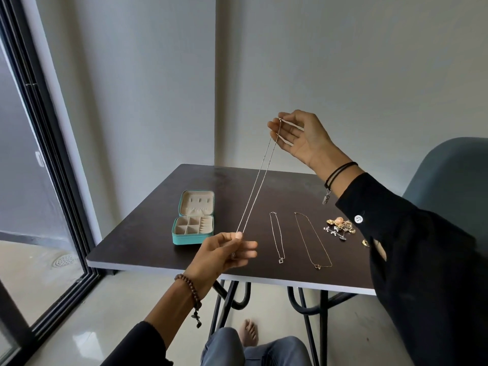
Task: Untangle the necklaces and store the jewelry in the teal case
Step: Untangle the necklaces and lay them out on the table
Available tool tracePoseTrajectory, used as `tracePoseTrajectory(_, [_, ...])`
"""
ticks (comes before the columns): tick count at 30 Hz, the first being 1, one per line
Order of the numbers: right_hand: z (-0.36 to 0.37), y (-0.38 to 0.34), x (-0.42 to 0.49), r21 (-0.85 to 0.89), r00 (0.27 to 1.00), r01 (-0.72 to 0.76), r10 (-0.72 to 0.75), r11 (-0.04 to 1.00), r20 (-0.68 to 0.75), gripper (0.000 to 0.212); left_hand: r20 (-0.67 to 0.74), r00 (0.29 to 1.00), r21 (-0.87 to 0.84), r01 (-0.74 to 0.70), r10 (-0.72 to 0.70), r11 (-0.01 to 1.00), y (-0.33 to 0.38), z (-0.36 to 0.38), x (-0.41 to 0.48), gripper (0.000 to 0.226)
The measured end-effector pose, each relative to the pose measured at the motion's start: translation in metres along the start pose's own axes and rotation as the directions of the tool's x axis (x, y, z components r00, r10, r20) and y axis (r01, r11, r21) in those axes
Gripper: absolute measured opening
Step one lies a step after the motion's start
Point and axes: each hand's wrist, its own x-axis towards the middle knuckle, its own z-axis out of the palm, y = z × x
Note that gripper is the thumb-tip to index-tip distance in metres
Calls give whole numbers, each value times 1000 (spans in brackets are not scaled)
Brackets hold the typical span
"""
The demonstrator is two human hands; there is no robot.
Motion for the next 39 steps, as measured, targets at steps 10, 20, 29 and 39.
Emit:
tracePoseTrajectory(10, [-14,24,24,-363,988,85,-126,928,-91,15,-126,990,188,-44,69,981,-15,-4,-1,31])
tracePoseTrajectory(20, [-25,45,48,-635,966,187,-258,749,-20,19,-80,936,497,-261,344,827,-10,-10,0,9])
tracePoseTrajectory(29, [-31,60,71,-783,915,296,-398,546,69,15,-68,942,648,-208,328,733,-10,-6,13,15])
tracePoseTrajectory(39, [-41,95,93,-831,912,331,-379,447,158,10,-62,967,824,-91,248,560,-16,-9,26,19])
